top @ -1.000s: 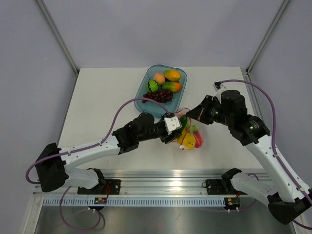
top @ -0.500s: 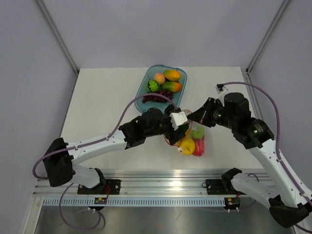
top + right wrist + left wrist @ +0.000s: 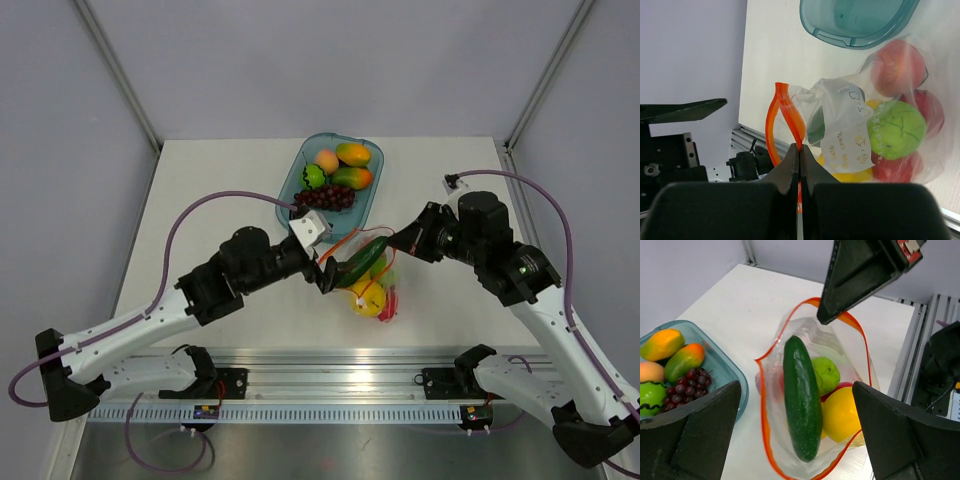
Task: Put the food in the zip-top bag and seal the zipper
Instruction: Place the fake vegetable in the zipper food storage bag, then adjust the zipper food storage bag at the center of the board.
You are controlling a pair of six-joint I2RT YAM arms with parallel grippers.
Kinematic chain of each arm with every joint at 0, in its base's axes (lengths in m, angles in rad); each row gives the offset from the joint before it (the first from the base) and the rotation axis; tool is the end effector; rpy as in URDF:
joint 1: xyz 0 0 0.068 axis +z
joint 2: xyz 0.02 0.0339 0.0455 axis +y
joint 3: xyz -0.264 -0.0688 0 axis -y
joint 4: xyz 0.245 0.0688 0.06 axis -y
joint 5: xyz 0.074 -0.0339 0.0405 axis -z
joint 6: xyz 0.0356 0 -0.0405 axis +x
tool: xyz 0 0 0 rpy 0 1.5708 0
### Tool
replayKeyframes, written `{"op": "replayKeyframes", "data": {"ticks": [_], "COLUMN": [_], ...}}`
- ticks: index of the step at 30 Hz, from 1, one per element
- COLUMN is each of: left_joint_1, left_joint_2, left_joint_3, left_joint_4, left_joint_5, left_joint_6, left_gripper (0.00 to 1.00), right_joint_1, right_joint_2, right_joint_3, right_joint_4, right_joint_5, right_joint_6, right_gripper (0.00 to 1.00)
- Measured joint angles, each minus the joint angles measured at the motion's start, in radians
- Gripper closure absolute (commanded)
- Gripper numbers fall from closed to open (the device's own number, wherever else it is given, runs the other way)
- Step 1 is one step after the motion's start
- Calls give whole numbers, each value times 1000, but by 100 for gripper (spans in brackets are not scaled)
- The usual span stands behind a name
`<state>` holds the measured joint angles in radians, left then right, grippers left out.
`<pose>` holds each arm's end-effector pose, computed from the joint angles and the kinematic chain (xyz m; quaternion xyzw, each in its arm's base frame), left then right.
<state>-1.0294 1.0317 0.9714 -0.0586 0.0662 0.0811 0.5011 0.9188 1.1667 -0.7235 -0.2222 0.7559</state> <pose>0.1224 -0.2081 0.3722 0.4127 0.6236 -0.3250 0.5790 0.1535 0.0930 0.3918 0.0506 0.8490 0.3808 0.3629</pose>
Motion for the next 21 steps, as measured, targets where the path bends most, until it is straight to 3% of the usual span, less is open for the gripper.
{"op": "replayKeyframes", "data": {"ticks": [6,15,18,21], "left_joint_1": [0,0,0,3], "left_joint_2": [-41,58,68,80], "left_joint_3": [-50,-64,-80,-100], "left_joint_4": [-23,-144,-159,-157], "left_joint_5": [-116,-244,-253,-255], "left_joint_6": [-114,-241,-262,-280], "left_gripper": [1,1,6,21], "right_joint_1": [0,0,0,0], "right_joint_2": [18,29,29,29], "right_joint_3": [-29,-36,-38,-44], "right_joint_4": [9,20,23,24], "right_joint_5": [-6,-8,-11,-18], "right_joint_6": [0,-4,-4,-4], "right_gripper": [99,99,99,99]}}
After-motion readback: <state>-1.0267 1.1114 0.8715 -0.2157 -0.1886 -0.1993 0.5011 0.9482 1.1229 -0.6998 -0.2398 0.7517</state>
